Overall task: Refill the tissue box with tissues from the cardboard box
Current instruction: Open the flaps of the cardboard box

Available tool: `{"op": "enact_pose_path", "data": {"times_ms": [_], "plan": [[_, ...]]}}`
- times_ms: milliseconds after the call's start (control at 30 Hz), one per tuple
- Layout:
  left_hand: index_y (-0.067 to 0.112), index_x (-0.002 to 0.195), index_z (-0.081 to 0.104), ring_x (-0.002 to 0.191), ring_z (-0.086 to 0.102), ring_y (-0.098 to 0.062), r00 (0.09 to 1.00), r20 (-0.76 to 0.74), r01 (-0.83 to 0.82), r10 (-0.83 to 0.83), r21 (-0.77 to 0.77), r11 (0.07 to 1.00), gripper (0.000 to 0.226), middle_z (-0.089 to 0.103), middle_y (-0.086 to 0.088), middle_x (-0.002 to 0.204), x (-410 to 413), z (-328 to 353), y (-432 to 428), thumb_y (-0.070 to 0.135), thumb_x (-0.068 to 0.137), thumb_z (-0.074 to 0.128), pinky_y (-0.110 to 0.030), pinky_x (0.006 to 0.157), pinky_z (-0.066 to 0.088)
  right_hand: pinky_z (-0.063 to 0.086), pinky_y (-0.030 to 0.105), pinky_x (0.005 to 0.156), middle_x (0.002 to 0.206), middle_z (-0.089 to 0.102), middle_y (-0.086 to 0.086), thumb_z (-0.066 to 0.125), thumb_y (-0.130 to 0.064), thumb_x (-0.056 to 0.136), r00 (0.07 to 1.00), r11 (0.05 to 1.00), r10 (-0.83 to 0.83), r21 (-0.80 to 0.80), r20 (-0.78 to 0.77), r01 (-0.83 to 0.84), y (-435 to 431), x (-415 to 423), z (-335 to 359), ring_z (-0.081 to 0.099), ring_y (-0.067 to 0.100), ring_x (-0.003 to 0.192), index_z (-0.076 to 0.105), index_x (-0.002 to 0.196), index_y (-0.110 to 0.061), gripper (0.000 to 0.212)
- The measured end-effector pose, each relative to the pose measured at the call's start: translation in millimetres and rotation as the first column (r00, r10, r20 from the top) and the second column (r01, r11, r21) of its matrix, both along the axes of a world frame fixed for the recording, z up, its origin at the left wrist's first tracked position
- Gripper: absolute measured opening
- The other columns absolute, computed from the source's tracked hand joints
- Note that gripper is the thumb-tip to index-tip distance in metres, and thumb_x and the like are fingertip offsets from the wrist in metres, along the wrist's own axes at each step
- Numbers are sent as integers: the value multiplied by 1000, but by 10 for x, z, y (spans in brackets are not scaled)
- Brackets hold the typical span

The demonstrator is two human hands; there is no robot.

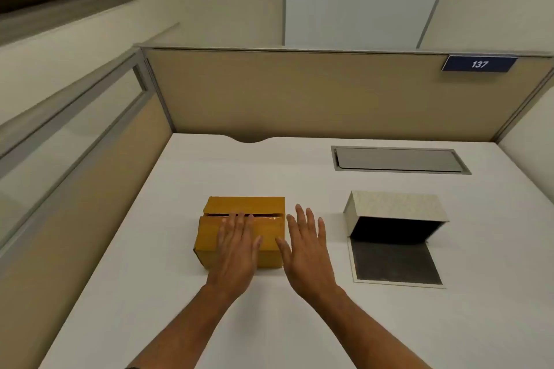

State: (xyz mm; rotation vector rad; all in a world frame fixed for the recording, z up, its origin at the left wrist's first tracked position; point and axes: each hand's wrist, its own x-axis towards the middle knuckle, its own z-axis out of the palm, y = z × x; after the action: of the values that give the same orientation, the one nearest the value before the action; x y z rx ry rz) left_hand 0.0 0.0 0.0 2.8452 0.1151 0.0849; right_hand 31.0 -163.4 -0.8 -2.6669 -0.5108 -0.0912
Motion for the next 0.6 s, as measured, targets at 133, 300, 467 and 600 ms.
{"op": "enact_pose_path", "data": {"times_ms": [133, 300, 467, 600], "plan": [[12, 156, 24, 156, 8, -27, 1000, 14, -2, 2, 57, 998, 63, 25, -12, 165, 196, -58, 98, 44, 103, 13, -47, 127, 2, -5, 49, 124, 168, 5, 4, 7, -58, 101, 996, 997, 11, -69, -92, -17, 141, 99, -88, -5, 24, 155, 13, 158, -20, 69], [11, 146, 46, 150, 31, -32, 998, 62, -5, -1, 93, 996, 55, 54, -12, 148, 321, -105, 197, 38, 103, 26, -57, 125, 12, -8, 54, 123, 166, 18, 9, 14, -52, 104, 993, 990, 57, -123, -103, -69, 309, 205, -145, 2, 31, 155, 21, 155, -17, 62], [11, 134, 59, 140, 48, -34, 998, 54, 4, -13, 173, 985, 42, 68, -9, 131, 349, -133, 265, 33, 103, 41, -62, 119, 23, -9, 55, 121, 158, 38, 12, 25, -41, 105, 994, 990, 98, -94, -53, -103, 494, 278, -73, 17, 34, 152, 38, 147, -14, 51], [12, 117, 70, 116, 67, -30, 987, 162, -12, -15, 160, 987, 30, 76, -7, 109, 311, -62, 288, 28, 96, 56, -63, 109, 39, 6, 56, 123, 122, 68, 4, 31, -35, 102, 996, 996, 90, 18, 16, -90, 554, 273, 29, 50, 28, 132, 61, 120, -17, 39]]}}
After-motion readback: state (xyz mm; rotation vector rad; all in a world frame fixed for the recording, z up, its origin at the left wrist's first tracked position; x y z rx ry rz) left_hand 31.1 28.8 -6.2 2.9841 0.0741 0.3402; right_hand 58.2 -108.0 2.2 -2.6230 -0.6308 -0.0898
